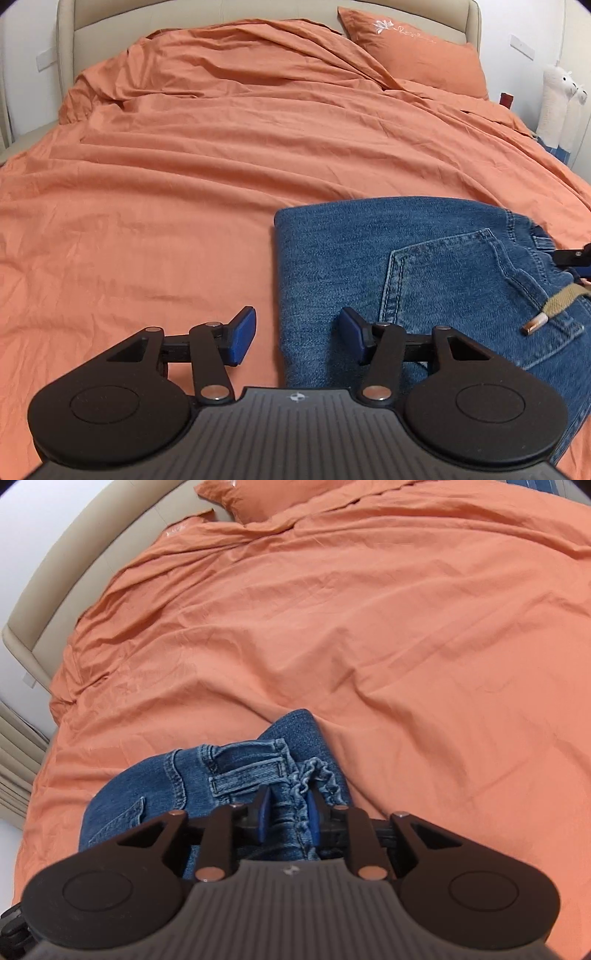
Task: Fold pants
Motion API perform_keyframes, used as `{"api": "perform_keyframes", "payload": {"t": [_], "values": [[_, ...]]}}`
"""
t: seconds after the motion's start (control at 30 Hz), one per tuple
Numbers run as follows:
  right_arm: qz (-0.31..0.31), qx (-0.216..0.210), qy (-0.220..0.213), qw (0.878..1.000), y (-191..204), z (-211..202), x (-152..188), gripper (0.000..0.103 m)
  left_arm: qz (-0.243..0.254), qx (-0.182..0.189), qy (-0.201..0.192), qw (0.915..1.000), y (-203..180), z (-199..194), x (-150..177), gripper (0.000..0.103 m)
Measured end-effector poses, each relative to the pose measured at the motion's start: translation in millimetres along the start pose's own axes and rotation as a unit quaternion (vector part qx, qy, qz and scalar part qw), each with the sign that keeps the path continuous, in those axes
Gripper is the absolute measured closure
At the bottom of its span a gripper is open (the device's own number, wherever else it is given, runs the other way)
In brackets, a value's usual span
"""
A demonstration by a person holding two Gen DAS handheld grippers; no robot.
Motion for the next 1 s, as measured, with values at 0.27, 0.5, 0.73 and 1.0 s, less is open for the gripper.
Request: {"api": "perform_keyframes", "payload": {"t": [0.27,0.5,0.73,1.0], "values": [[0.007,-0.027,-0.052,0.998,6.2,-85.2,22.9,0.078,0.046,0.016,0.0,0.9988,-17.6,-43.8,-1.4,0.041],[-0.03,-0.047,-0.057,0.997,18.7,-110.1,55.4,0.078,0.137,0.064,0.029,0.9881,-41.0,-94.9,15.9,0.037],[-0.068,-0.026,-0.046,0.996,13.3,-87.6,67.1,0.078,0.235,0.046,0.111,0.9646,-56.5,-102.6,79.5,0.035],[-0.06,-0.04,-0.04,0.997,6.1,-81.7,68.1,0.078,0.225,-0.002,0.116,0.9673,-60.9,-75.3,85.5,0.083]]}}
Point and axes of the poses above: each gripper's, at about its wrist camera, not at the fingertips, and z roughly the way its jaws point, y to its left, x to its underside, the point moved 9 cm from there along z, roughly the way its jaws point, and after that the axes turned 3 degrees about x, right-handed, at the moved point
